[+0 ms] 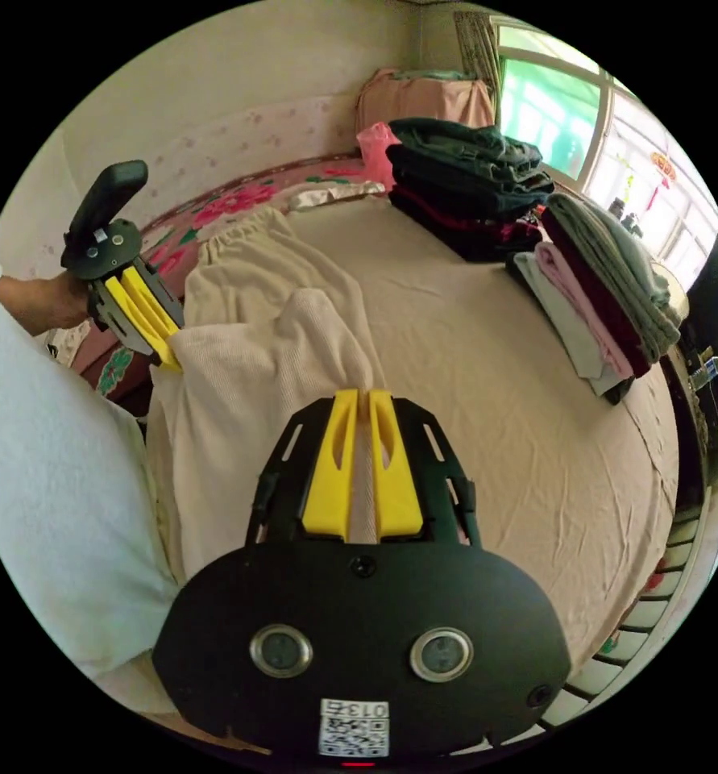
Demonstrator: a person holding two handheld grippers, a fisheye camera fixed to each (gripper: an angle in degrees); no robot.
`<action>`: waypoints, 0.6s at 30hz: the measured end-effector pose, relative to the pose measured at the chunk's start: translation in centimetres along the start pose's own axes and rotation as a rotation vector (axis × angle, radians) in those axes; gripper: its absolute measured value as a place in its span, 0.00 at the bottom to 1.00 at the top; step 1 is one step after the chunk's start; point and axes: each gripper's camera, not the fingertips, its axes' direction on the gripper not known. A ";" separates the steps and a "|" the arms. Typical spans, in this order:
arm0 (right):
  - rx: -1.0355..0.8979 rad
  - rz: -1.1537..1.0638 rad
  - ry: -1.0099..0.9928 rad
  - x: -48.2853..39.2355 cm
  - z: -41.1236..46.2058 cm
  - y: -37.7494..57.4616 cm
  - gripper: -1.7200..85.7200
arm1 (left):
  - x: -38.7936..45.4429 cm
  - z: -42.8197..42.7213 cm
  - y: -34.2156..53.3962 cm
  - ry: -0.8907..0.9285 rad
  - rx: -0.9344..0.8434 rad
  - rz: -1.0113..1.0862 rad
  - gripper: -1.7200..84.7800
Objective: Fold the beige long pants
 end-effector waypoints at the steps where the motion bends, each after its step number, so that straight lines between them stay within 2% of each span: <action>1: 0.060 0.001 0.006 -0.2 0.0 0.2 0.07 | -0.8 0.3 0.7 -0.042 0.007 -0.025 0.05; 3: 0.015 0.039 -0.012 0.2 2.1 0.3 0.09 | -2.4 1.8 1.5 0.005 -0.021 -0.075 0.07; 4: -0.158 0.065 -0.043 0.7 4.3 0.1 0.09 | -3.6 3.1 1.9 0.132 -0.062 -0.116 0.08; 6: -0.157 0.129 -0.096 1.4 3.9 0.0 0.10 | -4.7 3.2 3.0 0.204 -0.031 -0.182 0.10; 8: -0.026 0.124 -0.048 1.2 0.9 -0.2 0.11 | -5.1 2.3 4.2 0.169 0.025 -0.212 0.12; 10: 0.026 0.080 -0.028 0.5 0.0 -1.0 0.11 | -5.3 1.8 5.0 0.199 0.060 -0.235 0.17; 14: -0.047 -0.052 -0.126 -1.1 3.0 -3.9 0.10 | -4.3 1.4 4.8 0.211 0.063 -0.213 0.21; 17: -0.101 -0.070 -0.191 -1.4 5.3 -5.1 0.07 | -3.4 1.9 4.3 0.104 0.024 -0.176 0.20; 18: -0.124 -0.077 -0.204 -1.5 5.7 -5.2 0.07 | -3.5 3.2 4.1 0.055 -0.052 -0.166 0.17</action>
